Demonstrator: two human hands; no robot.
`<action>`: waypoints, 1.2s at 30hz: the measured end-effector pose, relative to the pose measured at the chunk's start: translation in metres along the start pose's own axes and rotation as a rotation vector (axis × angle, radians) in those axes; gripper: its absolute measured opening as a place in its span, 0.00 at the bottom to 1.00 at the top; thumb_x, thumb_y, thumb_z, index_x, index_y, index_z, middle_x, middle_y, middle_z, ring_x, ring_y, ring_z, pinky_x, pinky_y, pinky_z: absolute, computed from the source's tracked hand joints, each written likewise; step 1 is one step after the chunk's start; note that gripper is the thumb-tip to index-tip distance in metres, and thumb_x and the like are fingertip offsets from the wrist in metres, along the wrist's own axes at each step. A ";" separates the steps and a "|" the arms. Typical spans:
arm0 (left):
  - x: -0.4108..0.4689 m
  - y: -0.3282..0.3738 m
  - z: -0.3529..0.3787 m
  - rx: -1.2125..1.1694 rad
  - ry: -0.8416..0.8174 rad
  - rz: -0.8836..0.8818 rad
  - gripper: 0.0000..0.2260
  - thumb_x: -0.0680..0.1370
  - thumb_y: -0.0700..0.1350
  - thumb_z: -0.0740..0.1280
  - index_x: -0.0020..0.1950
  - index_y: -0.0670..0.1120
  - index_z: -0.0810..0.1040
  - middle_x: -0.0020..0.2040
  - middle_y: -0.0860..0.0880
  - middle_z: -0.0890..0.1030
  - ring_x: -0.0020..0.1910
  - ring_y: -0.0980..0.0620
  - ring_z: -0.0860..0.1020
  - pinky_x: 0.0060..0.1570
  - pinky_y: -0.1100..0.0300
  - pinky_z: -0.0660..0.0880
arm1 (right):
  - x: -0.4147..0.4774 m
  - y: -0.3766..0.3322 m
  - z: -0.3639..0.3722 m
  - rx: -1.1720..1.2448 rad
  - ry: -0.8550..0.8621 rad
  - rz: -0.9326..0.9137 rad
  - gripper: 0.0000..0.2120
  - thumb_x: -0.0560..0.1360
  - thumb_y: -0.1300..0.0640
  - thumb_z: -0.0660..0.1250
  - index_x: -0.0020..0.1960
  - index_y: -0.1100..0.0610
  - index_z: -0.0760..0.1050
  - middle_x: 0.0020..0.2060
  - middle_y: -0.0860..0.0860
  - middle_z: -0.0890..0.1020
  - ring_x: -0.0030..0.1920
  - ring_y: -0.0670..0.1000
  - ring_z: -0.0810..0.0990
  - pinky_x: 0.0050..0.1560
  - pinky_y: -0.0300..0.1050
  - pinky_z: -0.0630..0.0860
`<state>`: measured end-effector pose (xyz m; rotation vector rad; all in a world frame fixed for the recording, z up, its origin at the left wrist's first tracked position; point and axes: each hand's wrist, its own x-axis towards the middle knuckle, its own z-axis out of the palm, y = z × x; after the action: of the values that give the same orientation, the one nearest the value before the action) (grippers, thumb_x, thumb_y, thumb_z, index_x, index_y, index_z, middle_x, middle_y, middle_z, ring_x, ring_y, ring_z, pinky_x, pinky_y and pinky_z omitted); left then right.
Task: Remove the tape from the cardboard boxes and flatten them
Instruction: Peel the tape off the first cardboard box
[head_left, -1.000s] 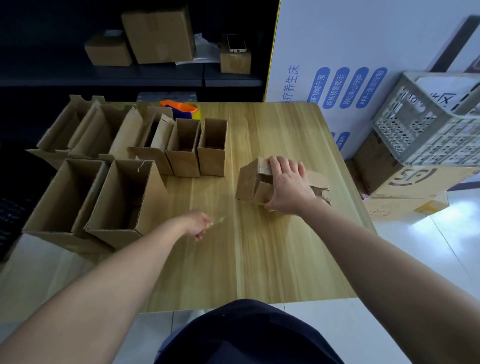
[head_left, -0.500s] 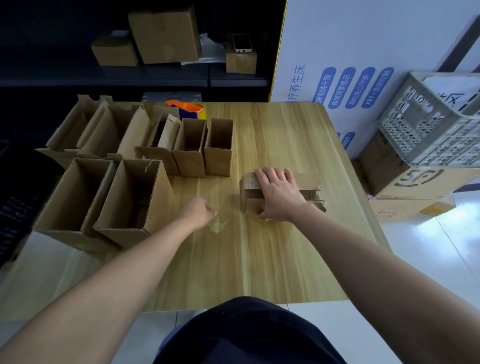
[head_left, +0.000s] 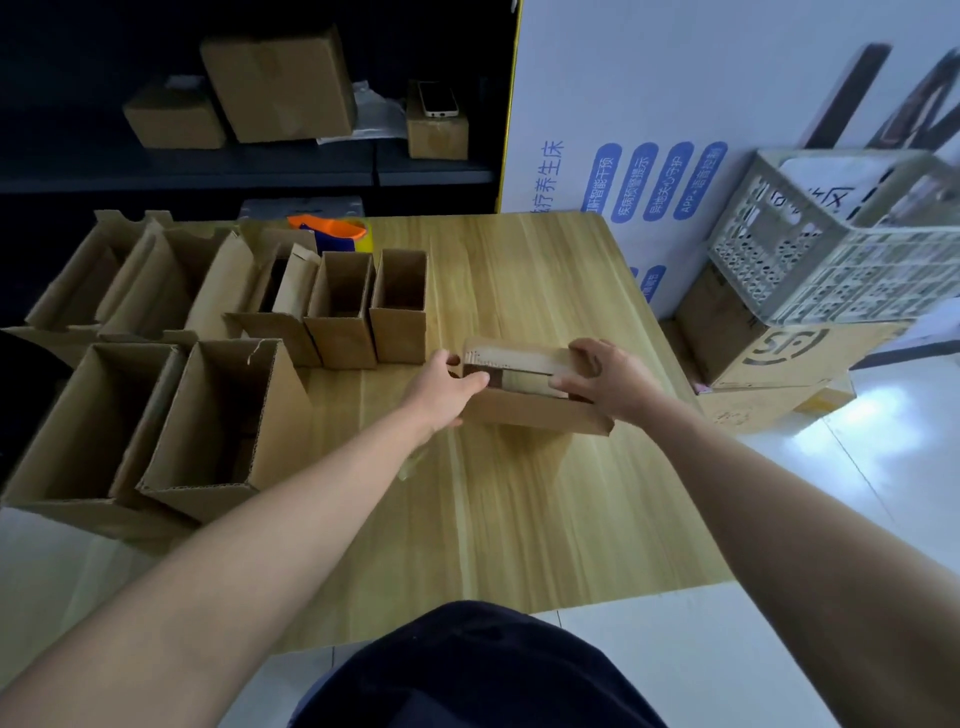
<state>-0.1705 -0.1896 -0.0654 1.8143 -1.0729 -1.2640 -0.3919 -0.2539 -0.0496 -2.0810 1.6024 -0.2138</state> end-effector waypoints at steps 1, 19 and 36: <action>0.001 0.003 0.002 -0.020 0.006 0.003 0.22 0.75 0.48 0.69 0.65 0.46 0.67 0.59 0.45 0.75 0.54 0.47 0.77 0.47 0.50 0.80 | -0.001 0.000 -0.002 0.036 0.028 0.001 0.29 0.71 0.36 0.66 0.64 0.53 0.72 0.53 0.51 0.78 0.50 0.51 0.75 0.48 0.45 0.73; 0.021 0.036 0.021 0.561 0.327 -0.054 0.18 0.66 0.56 0.74 0.41 0.45 0.73 0.37 0.50 0.74 0.38 0.48 0.76 0.26 0.62 0.65 | 0.005 -0.008 0.014 0.435 0.250 0.277 0.43 0.63 0.39 0.76 0.67 0.57 0.59 0.59 0.56 0.74 0.56 0.54 0.75 0.47 0.44 0.73; 0.011 0.023 0.017 -0.077 0.233 0.063 0.15 0.82 0.51 0.55 0.35 0.52 0.66 0.36 0.50 0.69 0.40 0.49 0.73 0.42 0.55 0.80 | 0.009 -0.027 0.006 0.331 0.168 0.449 0.29 0.66 0.56 0.74 0.58 0.58 0.60 0.39 0.54 0.79 0.39 0.53 0.81 0.34 0.48 0.79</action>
<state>-0.1898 -0.2109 -0.0553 1.8031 -0.9323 -1.0147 -0.3632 -0.2561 -0.0437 -1.4485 1.9346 -0.4682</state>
